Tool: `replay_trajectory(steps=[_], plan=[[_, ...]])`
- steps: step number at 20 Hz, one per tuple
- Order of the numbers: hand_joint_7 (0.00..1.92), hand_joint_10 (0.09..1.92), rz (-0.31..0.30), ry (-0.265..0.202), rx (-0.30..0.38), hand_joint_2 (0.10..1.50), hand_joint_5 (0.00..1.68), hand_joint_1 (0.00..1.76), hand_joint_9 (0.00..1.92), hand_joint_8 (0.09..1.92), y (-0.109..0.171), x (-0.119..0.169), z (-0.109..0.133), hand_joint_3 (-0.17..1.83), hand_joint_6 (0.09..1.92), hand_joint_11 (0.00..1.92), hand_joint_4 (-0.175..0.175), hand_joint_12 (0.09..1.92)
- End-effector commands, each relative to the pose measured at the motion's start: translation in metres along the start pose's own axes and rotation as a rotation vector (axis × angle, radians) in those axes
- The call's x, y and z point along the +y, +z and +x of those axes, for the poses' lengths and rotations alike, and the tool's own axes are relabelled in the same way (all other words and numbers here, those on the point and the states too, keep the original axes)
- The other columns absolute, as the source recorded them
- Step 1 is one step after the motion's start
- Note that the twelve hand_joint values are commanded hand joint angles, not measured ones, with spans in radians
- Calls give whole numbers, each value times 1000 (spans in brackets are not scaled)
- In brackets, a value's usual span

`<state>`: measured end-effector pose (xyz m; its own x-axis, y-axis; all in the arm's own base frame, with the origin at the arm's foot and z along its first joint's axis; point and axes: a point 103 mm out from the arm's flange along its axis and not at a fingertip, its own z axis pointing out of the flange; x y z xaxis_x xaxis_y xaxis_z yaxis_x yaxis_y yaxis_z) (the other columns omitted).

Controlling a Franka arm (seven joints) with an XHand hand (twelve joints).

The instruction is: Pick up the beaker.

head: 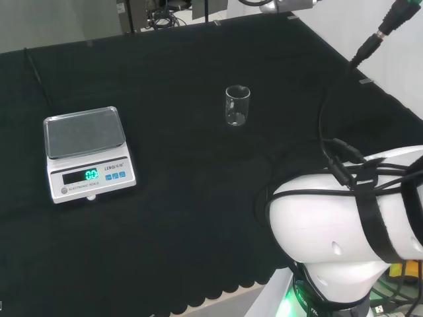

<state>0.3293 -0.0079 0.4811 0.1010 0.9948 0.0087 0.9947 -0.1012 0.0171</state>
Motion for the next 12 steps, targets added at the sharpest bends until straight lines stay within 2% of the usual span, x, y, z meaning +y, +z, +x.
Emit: replay_trajectory(steps=[1, 7, 12], plan=[[43, 795, 149, 66, 30, 713, 92, 425, 267, 695, 93, 90, -34, 210, 87, 65, 6, 1521], [1, 814, 203, 80, 42, 720, 67, 429, 185, 683, 137, 136, -48, 190, 87, 0, 8, 1525], [0, 829, 260, 100, 58, 724, 54, 434, 134, 619, 175, 160, -59, 176, 87, 0, 11, 1484]])
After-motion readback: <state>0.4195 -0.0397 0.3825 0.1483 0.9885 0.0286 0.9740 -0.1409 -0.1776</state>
